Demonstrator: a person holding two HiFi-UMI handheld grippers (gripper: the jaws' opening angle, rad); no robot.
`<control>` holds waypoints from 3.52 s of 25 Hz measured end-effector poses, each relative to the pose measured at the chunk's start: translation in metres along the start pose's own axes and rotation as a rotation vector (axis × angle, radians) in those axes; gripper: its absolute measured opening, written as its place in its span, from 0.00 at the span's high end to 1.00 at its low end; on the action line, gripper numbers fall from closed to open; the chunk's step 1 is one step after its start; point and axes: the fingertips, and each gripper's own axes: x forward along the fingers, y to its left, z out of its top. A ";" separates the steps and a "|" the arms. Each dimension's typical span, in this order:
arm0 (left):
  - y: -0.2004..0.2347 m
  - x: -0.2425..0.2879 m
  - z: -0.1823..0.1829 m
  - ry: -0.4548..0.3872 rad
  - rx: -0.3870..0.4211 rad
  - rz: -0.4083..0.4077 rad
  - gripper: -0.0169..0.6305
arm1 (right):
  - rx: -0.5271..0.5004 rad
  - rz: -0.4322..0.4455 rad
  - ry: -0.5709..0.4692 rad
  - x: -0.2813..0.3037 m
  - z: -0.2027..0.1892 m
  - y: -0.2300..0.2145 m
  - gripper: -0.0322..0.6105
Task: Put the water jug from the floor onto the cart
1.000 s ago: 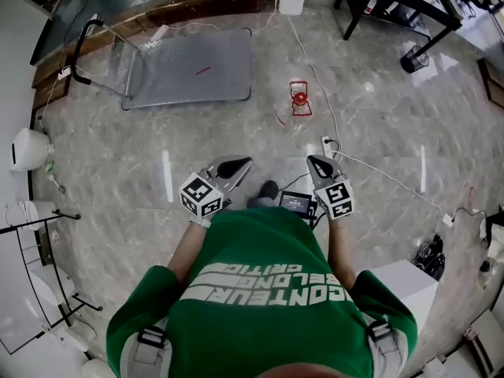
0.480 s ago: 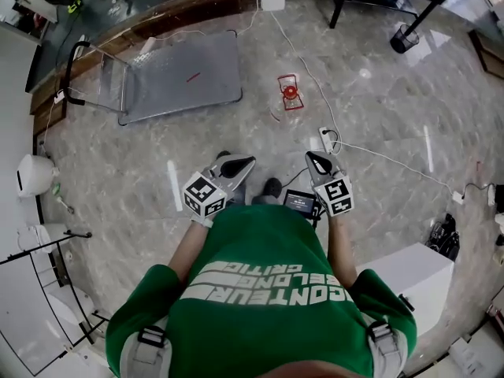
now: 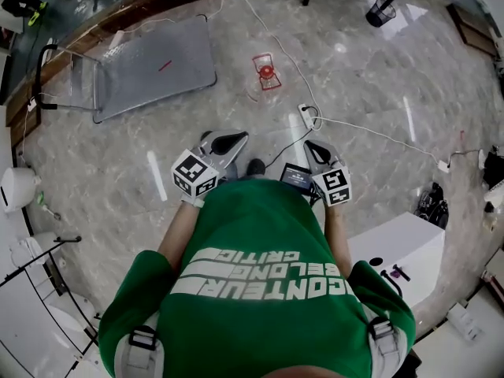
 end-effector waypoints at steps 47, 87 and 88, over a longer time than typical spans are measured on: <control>0.283 -0.090 0.034 -0.004 -0.100 0.034 0.96 | -0.144 -0.004 0.178 0.228 0.156 0.002 0.96; 0.377 0.083 0.009 0.210 -0.203 -0.033 0.96 | 0.066 0.124 0.651 0.458 -0.078 -0.163 0.64; 0.377 0.088 0.006 0.217 -0.211 -0.036 0.96 | 0.069 0.120 0.658 0.463 -0.086 -0.166 0.63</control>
